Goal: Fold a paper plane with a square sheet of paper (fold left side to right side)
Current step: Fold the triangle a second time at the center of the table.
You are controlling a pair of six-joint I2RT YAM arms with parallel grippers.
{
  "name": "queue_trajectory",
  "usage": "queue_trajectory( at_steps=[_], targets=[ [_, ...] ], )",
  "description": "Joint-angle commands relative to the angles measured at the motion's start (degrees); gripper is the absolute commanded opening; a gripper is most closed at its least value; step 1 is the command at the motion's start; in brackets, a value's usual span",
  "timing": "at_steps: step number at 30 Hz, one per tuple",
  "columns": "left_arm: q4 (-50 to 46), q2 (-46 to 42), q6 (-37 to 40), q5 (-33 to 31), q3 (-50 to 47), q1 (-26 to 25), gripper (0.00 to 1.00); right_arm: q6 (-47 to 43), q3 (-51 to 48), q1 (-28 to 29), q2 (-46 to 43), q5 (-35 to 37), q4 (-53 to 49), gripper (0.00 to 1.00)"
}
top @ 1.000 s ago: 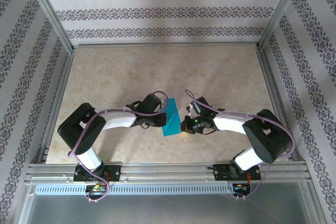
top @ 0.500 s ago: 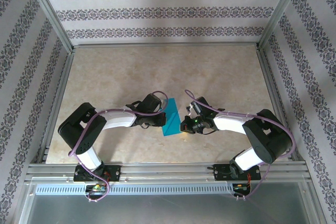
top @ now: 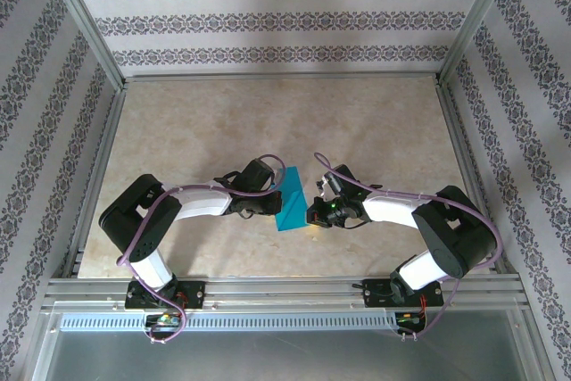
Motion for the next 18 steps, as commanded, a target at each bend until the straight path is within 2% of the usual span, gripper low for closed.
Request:
queue_trajectory(
  at_steps=[1, 18],
  targets=[
    [0.25, 1.71, 1.47, 0.48, -0.12, 0.88, 0.00, -1.41, -0.21, 0.78, 1.81, 3.15, -3.73, 0.00],
    [1.94, -1.69, 2.80, 0.58, -1.07, 0.79, 0.00, -1.37, -0.41, 0.81, 2.01, 3.33, -3.65, 0.00]
  ],
)
